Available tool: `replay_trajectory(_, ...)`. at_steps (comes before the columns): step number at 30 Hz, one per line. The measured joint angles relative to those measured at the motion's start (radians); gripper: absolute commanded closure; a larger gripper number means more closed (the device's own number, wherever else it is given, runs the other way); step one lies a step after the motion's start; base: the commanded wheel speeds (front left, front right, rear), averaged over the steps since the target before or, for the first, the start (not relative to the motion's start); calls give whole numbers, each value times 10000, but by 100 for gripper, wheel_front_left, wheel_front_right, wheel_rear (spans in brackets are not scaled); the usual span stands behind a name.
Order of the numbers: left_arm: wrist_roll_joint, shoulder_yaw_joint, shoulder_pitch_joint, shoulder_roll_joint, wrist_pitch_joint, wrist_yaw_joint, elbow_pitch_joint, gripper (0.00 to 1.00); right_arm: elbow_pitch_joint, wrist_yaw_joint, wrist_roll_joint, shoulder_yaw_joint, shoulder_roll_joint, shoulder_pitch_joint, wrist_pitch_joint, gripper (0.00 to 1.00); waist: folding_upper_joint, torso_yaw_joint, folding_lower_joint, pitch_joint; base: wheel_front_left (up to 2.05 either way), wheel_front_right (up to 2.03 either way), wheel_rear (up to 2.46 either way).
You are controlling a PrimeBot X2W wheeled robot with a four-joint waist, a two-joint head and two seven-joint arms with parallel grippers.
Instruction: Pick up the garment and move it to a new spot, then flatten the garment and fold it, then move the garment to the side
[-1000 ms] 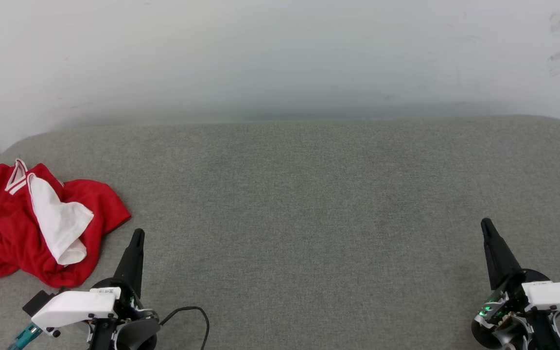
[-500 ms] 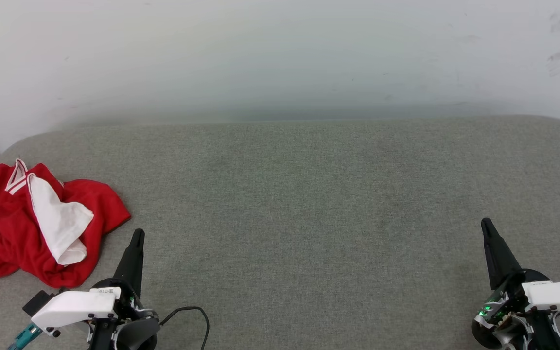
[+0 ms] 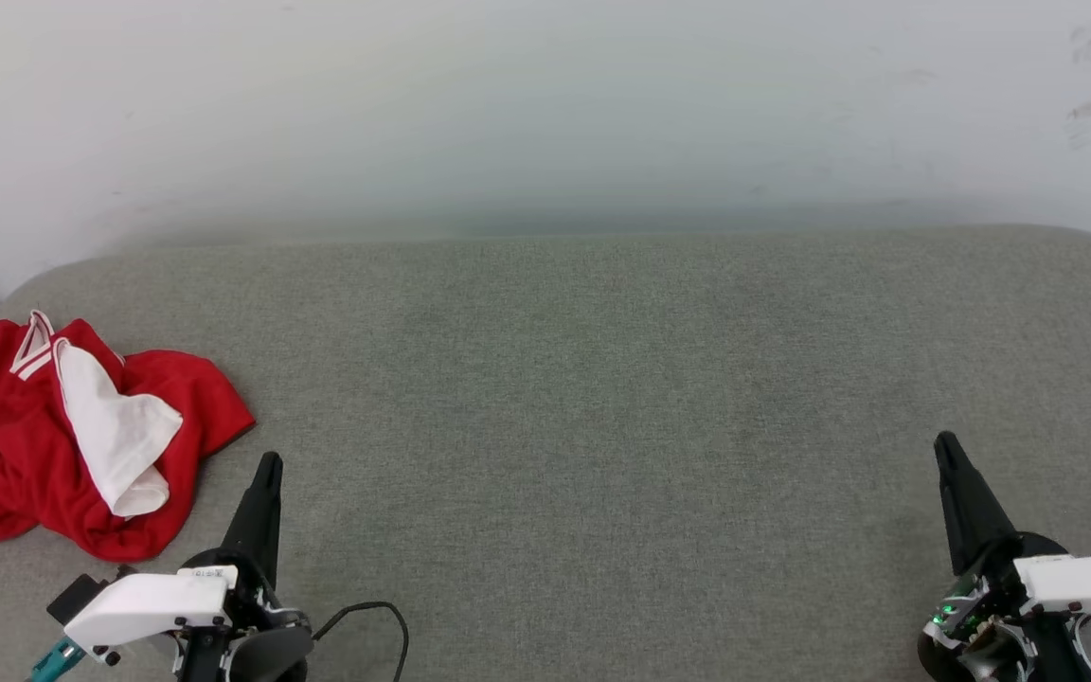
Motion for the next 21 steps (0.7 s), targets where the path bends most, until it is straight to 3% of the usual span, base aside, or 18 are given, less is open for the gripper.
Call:
replay_trajectory(10, 150, -88, 440, -54, -270, 2, 236, 0, 372, 0, -213, 25, 6, 472, -263, 0, 0, -3, 0, 10, 0, 0, 0)
replay_trajectory(21, 1818, 42, 440, -52, -782, 92, -280, 0, -280, 0, -2159, -58, 10, 476, -780, 0, 0, 0, 0, 52, 0, 0, 0)
